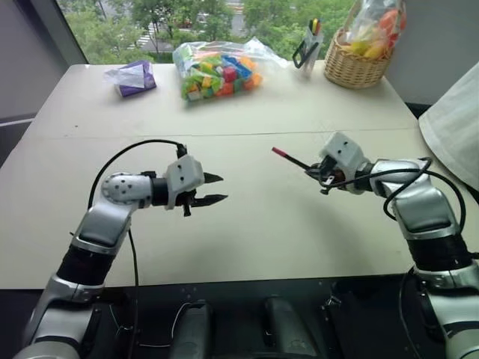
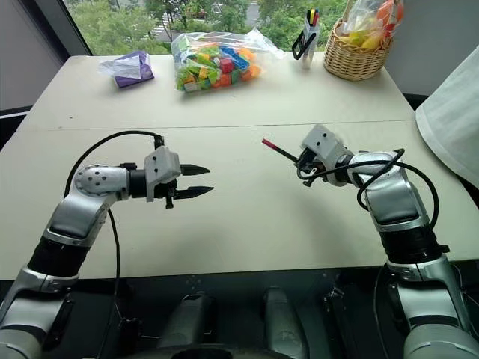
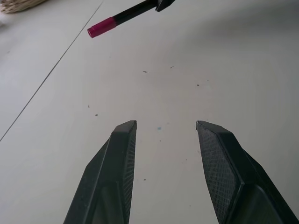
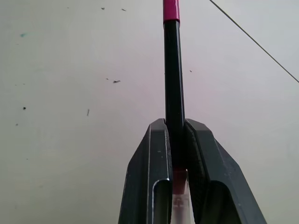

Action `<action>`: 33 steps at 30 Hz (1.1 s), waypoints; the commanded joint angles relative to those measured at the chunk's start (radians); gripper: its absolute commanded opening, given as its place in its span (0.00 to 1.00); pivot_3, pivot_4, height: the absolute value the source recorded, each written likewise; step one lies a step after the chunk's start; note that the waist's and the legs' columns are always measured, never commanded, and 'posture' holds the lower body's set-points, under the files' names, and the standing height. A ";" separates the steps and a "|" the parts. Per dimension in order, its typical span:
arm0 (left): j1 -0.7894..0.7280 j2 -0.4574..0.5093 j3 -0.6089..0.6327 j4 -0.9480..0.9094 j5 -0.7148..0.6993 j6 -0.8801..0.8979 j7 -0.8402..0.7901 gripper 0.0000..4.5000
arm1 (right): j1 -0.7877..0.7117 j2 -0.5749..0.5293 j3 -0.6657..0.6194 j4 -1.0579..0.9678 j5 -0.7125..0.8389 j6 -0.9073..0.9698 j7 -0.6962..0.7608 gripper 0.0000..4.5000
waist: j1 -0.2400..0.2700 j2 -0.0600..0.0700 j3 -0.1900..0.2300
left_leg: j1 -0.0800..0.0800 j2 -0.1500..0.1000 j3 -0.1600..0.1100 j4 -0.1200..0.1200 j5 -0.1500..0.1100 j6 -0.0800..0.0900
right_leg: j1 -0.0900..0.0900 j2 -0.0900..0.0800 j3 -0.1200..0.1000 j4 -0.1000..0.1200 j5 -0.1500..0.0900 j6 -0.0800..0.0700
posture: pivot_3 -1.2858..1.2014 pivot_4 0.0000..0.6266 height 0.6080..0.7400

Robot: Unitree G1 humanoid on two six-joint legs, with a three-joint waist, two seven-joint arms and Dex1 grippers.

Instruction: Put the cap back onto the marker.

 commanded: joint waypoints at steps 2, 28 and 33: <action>-0.028 -0.017 0.013 -0.006 -0.027 0.004 0.010 0.46 | 0.042 -0.005 -0.164 -0.077 0.031 0.155 -0.116 0.00 | 0.003 0.000 0.000 | 0.000 0.000 0.000 0.000 0.000 0.000 | 0.000 0.000 0.000 0.000 0.000 0.000 | 0.52 0.24 1.00; -0.115 -0.007 0.074 -0.096 -0.285 0.212 -0.042 0.46 | 0.222 0.068 -0.384 -0.034 0.154 0.318 -0.392 0.00 | -0.003 0.000 0.000 | 0.000 0.000 0.000 0.000 0.000 0.000 | 0.000 0.000 0.001 0.000 0.000 0.000 | 0.52 0.24 1.00; -0.112 -0.007 0.072 -0.103 -0.283 0.214 -0.041 0.46 | 0.222 0.059 -0.388 0.021 0.163 0.288 -0.404 0.00 | -0.003 0.000 0.000 | 0.000 0.000 0.000 0.000 0.000 0.000 | 0.000 0.000 0.001 0.000 0.000 0.000 | 0.52 0.24 1.00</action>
